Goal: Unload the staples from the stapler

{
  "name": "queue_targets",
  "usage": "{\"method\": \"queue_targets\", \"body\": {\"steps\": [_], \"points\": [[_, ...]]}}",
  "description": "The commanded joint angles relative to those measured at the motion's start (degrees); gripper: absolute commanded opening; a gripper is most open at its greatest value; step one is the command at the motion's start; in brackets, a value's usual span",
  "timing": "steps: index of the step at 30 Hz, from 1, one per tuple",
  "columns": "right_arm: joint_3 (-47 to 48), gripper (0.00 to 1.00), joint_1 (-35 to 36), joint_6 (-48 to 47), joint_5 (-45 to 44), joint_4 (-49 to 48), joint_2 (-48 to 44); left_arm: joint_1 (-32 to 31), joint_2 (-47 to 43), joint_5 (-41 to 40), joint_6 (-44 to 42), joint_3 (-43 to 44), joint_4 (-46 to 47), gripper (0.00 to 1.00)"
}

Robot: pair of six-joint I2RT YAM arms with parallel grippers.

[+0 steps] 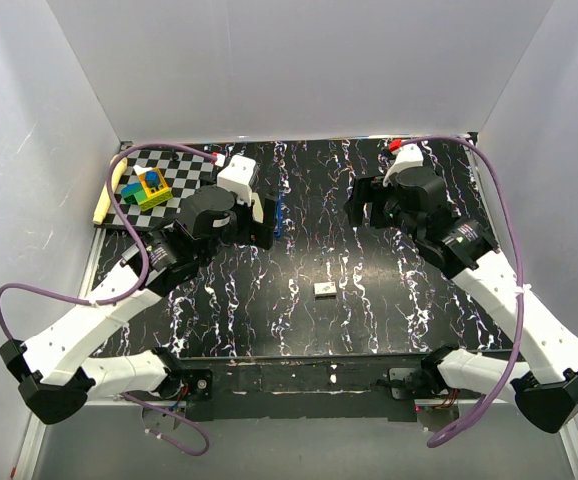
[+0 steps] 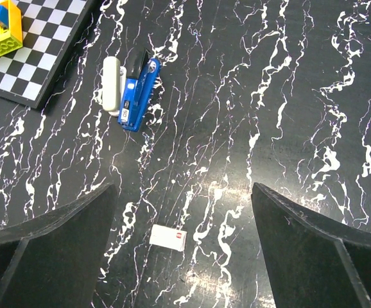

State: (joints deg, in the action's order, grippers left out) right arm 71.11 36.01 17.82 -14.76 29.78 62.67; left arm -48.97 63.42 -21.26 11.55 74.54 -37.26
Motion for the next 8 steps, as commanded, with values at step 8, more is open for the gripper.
{"method": "queue_targets", "body": {"steps": [8], "points": [[2.7, 0.95, -0.1, -0.9, -2.3, -2.1, 0.1, -0.2, -2.3, -1.0, -0.9, 0.3, 1.6, 0.98]]}}
